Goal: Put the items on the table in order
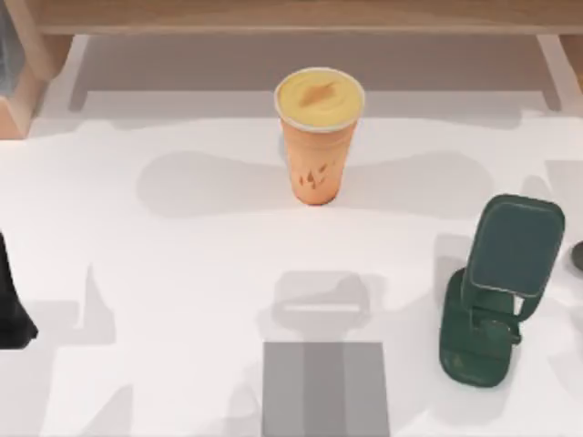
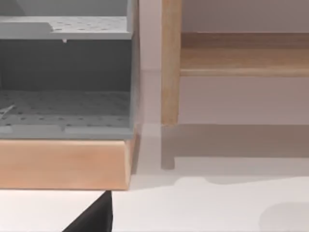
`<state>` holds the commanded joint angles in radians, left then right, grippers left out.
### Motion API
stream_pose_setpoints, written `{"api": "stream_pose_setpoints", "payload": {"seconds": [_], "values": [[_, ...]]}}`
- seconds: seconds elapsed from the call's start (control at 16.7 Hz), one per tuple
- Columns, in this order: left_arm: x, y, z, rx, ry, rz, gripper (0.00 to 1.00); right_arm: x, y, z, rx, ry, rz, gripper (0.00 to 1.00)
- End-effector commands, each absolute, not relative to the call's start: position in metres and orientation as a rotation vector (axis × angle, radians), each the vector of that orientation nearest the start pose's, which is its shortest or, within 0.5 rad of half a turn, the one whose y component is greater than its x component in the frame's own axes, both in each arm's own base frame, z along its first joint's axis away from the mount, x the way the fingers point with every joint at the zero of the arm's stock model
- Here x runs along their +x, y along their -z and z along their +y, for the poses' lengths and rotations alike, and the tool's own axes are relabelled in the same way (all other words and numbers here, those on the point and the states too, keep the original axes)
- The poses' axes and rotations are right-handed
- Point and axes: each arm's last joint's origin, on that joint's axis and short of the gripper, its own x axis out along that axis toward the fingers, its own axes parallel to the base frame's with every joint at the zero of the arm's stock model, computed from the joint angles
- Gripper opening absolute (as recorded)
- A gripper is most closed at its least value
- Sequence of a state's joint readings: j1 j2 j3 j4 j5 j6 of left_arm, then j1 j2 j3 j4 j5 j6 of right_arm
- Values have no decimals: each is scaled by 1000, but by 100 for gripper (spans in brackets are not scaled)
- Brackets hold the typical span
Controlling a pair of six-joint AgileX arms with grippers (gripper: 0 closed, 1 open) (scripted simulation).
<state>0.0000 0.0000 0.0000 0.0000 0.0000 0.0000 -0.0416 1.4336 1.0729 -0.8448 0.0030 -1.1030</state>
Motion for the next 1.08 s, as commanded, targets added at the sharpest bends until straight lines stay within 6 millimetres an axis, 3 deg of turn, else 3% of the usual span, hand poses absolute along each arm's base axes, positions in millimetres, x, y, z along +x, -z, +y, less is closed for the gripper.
{"api": "stream_pose_setpoints", "payload": {"seconds": [0.24,0.42,0.9,1.08], "values": [[106,-160,-1,0,0,0,100,330,-212,-14,-1047,-926,1240,100],[106,-160,-1,0,0,0,100,354,-200,-17,-1091,-1068,1268,100],[106,-160,-1,0,0,0,100,363,-197,-16,-1114,-1119,1265,100],[106,-160,-1,0,0,0,100,364,-180,-16,-1111,-1119,1267,100]]}}
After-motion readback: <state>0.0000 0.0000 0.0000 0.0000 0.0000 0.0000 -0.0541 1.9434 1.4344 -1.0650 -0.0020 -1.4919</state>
